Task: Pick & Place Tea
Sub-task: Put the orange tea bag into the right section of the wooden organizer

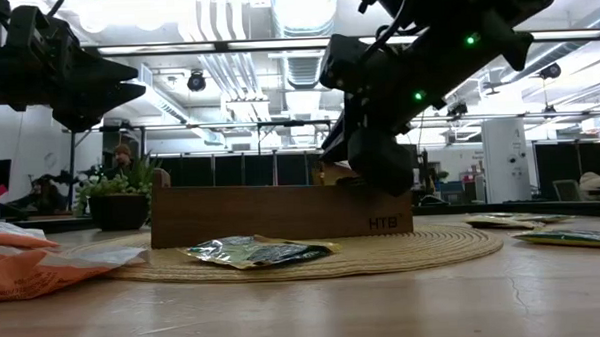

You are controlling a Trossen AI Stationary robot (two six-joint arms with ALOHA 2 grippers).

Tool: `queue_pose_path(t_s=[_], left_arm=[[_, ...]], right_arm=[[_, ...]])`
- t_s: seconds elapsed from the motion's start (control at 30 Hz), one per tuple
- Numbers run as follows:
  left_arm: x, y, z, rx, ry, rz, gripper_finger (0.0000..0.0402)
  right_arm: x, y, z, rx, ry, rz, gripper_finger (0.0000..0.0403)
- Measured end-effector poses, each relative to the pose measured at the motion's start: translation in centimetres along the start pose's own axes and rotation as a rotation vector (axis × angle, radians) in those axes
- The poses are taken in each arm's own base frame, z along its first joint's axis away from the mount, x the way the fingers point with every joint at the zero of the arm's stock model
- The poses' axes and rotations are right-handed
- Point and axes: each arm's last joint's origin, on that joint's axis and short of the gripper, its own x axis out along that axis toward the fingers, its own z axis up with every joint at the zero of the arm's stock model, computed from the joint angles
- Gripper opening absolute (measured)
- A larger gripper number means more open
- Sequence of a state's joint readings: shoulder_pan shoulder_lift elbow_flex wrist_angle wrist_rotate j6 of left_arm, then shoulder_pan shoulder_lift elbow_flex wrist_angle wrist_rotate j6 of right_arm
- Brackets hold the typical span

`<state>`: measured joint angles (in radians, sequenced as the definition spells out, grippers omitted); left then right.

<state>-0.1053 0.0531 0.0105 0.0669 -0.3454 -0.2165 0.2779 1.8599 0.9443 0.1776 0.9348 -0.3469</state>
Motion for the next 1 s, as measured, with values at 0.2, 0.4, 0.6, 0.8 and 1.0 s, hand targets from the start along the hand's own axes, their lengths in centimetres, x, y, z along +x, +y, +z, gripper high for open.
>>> queue_pose_path(t_s=[0.2,0.4,0.6,0.8,1.0], left_arm=[[0.0,0.0,0.0,0.000,0.000,0.000,0.0168],[0.0,0.0,0.0,0.000,0.000,0.000,0.0168],[0.0,0.0,0.0,0.000,0.000,0.000,0.0168],[0.0,0.0,0.0,0.000,0.000,0.000,0.0168],[0.0,0.0,0.0,0.000,0.000,0.000,0.0168]], right_arm=[[-0.6,0.1,0.2,0.031,-0.016,0.007,0.0073],[-2.0,-0.8,1.1,0.061,-0.062,0.026,0.0075],[-4.5,-3.3,0.8,0.128,-0.034,0.127,0.0065],[-5.2,-5.2,-0.4,0.309,0.023,0.524,0.0042],[-3.4,-4.2,-1.3,0.287,0.084,0.544,0.0010]])
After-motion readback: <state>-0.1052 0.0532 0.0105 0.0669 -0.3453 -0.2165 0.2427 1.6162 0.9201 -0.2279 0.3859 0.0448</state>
